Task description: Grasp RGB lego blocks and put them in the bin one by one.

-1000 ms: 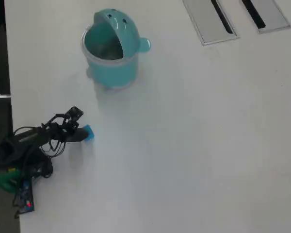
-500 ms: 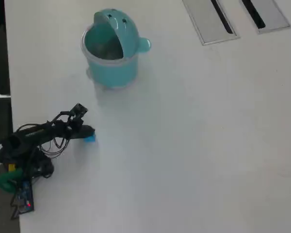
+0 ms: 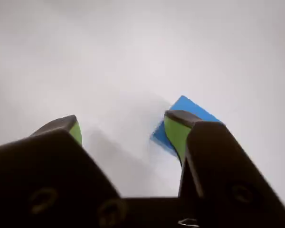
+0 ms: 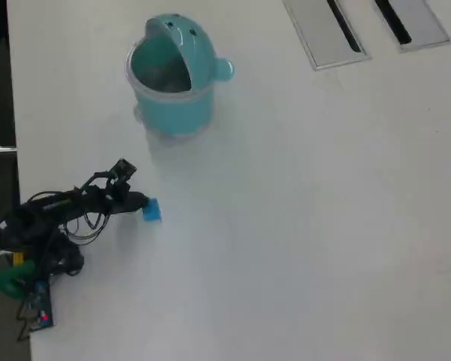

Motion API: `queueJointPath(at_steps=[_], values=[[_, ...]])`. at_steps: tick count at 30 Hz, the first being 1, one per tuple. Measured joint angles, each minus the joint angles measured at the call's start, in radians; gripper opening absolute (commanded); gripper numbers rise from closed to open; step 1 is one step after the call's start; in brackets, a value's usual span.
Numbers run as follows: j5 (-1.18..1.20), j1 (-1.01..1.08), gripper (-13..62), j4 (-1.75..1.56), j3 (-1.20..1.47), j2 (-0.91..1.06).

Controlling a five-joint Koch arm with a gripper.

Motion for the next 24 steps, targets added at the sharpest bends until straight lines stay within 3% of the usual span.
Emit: queueJointPath(at_steps=[6, 12, 24], values=[[-0.028, 0.023, 31.6, 0.255, -0.014, 0.140], [-0.049, 0.083, 31.6, 0.279, -0.023, 0.207], [-0.077, 0.110, 30.4, 0.272, -0.063, 0.172]])
